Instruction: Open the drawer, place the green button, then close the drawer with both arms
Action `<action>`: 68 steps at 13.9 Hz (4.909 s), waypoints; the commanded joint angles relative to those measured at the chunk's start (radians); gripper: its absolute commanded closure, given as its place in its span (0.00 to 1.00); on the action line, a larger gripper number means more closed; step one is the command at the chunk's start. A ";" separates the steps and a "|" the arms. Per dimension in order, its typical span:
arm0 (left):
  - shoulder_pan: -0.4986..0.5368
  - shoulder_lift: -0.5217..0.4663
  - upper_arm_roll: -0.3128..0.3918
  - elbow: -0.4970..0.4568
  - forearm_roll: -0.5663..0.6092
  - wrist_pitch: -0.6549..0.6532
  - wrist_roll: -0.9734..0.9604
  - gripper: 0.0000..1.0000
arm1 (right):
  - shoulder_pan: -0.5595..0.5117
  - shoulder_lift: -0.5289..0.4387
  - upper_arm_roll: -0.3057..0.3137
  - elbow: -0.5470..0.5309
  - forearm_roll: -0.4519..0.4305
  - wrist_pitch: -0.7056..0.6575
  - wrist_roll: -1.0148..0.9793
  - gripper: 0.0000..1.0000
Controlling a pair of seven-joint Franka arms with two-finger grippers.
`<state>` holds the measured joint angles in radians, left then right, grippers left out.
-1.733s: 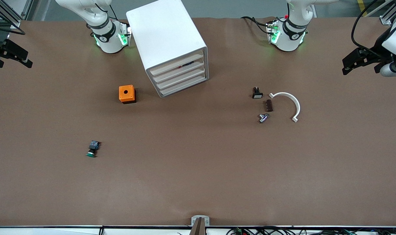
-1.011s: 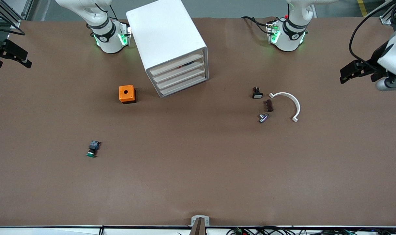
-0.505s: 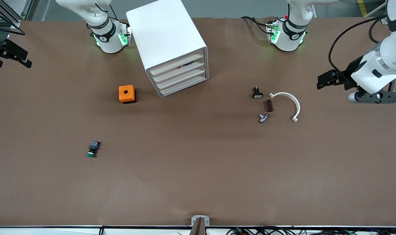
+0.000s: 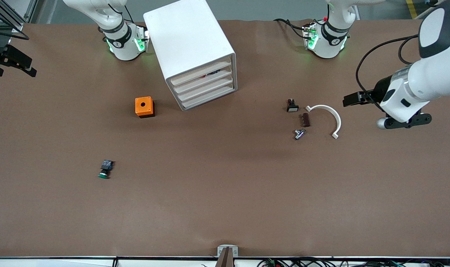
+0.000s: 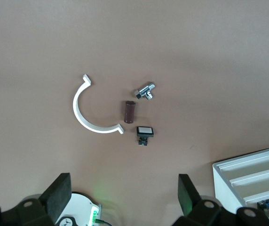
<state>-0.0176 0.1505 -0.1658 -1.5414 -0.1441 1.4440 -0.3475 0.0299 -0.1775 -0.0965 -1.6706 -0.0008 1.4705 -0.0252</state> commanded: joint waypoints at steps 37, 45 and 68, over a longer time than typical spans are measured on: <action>-0.176 0.161 -0.103 0.052 -0.120 -0.131 -1.315 0.00 | -0.073 0.314 -0.009 0.106 -0.015 0.016 -0.085 0.00; -0.258 0.172 -0.103 0.050 -0.109 -0.285 -1.464 0.00 | -0.050 0.316 -0.003 0.094 -0.015 0.042 0.027 0.00; -0.424 0.471 -0.098 0.060 -0.282 -0.051 -1.855 0.00 | 0.001 0.362 -0.002 -0.166 0.079 0.473 0.156 0.00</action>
<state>-0.4455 0.5917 -0.2697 -1.5114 -0.3647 1.3680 -2.1240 0.0333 0.1895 -0.1028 -1.8298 0.0530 1.9319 0.1451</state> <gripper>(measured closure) 0.000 0.000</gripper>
